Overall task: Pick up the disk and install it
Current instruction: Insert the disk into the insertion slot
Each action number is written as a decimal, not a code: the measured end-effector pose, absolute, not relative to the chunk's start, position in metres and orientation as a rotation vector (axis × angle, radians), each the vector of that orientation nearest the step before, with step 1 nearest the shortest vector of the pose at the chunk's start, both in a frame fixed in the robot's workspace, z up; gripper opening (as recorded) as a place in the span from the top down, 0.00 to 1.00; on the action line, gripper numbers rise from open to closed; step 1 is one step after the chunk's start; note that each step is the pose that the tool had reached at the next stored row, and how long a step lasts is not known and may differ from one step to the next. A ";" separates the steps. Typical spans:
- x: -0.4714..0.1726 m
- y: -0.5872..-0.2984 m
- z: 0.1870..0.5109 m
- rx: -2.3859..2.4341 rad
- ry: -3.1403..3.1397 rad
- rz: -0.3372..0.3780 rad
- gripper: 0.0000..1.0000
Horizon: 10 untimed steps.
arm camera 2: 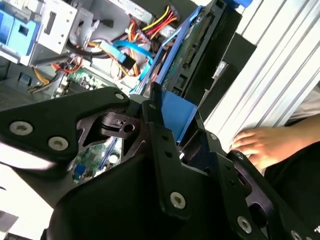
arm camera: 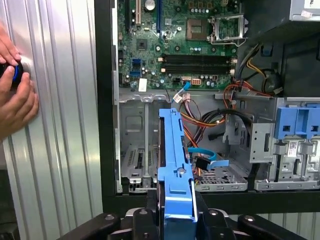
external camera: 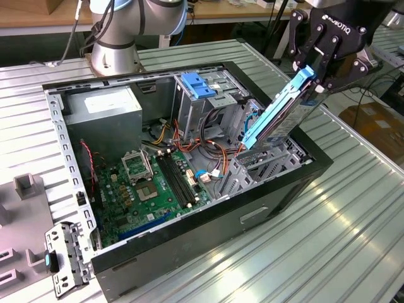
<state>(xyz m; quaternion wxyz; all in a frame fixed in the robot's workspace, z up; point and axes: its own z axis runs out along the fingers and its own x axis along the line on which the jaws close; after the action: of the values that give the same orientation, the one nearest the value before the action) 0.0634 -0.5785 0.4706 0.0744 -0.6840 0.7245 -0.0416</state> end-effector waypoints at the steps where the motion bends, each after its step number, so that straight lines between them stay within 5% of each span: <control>1: 0.062 -0.578 0.471 -2.042 2.162 -0.146 0.63; 10: 0.033 -0.578 0.468 -1.984 2.094 -0.255 0.63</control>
<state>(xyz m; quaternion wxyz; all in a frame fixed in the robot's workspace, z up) 0.0329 -0.5785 0.4684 0.1227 -0.6798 0.7177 -0.0873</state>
